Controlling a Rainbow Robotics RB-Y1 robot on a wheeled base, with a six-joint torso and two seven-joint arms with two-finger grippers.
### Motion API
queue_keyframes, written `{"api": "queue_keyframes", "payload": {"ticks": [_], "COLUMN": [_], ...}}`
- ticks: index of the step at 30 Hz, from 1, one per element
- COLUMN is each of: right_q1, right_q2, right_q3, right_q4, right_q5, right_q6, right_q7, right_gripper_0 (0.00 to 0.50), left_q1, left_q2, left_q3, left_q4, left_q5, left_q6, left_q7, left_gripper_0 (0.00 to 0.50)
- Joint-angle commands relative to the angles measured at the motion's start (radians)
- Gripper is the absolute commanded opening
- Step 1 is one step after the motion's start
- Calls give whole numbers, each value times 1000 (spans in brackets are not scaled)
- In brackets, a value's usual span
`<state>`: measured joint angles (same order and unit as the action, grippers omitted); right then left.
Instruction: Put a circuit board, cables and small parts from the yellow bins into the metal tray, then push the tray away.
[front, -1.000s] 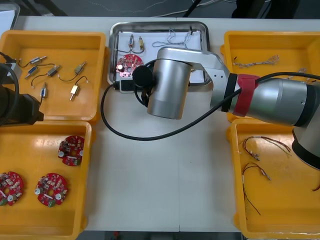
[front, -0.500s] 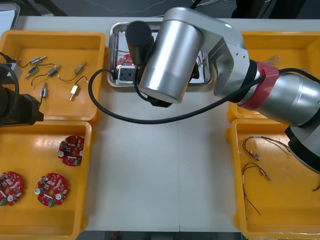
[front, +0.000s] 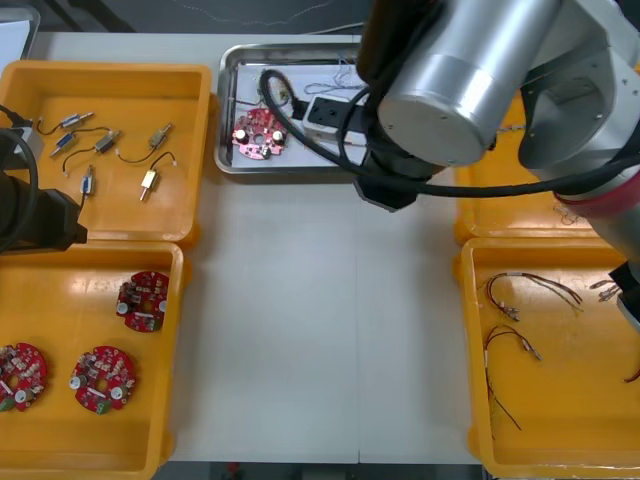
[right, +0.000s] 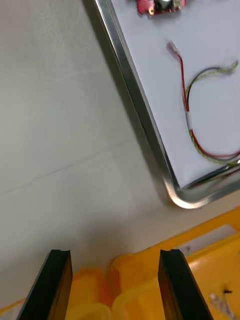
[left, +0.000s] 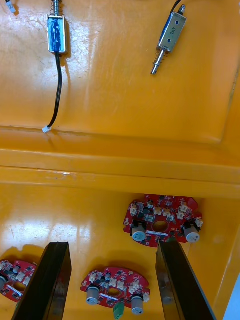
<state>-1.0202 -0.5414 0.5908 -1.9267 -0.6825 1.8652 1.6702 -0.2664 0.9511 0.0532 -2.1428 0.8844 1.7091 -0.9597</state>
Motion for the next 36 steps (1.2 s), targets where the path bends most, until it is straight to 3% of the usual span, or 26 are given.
{"api": "queue_keyframes", "payload": {"ticks": [1,8,20,28,36], "right_q1": [89,210,385,549,690], "right_q2": [-86,-183,-296,-344,-356], "right_q3": [-134,-282,-476,-603,-730], "right_q4": [-95,-141,-175,-242,-279], "right_q5": [-58,-141,-181,-189,-209], "right_q6": [45,55,55,55,55], "right_q7": [-115,-236,-463,-609,-627], "right_gripper_0": [500,500,500,500,500], "left_q1": [15,15,15,15,15], "left_q2": [41,41,41,41,41], "left_q3": [33,33,33,33,33], "left_q4": [-28,-28,-28,-28,-28], "left_q5": [7,7,7,7,7], "left_q6": [-2,-2,-2,-2,-2], "left_q7": [22,22,22,22,22], "left_gripper_0": [500,500,500,500,500]}}
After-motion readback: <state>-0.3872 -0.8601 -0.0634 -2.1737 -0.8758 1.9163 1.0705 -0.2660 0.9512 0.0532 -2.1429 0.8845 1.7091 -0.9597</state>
